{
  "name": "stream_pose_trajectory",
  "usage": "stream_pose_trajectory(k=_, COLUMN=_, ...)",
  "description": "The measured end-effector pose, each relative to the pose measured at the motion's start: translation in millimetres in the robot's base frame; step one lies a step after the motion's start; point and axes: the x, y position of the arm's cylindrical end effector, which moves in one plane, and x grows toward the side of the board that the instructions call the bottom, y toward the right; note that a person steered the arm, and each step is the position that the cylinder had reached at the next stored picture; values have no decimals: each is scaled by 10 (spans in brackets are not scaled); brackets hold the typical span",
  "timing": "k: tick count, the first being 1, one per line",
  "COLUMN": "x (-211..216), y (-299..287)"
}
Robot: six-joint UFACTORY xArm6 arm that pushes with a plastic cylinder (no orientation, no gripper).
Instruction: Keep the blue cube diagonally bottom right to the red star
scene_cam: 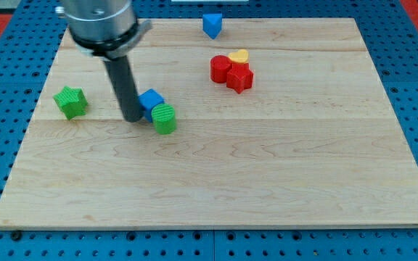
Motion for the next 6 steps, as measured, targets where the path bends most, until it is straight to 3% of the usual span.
stream_pose_trajectory(k=2, x=-386, y=286)
stream_pose_trajectory(k=3, x=-669, y=-79)
stream_pose_trajectory(k=4, x=-546, y=826)
stream_pose_trajectory(k=5, x=-130, y=1799)
stream_pose_trajectory(k=6, x=-73, y=2034)
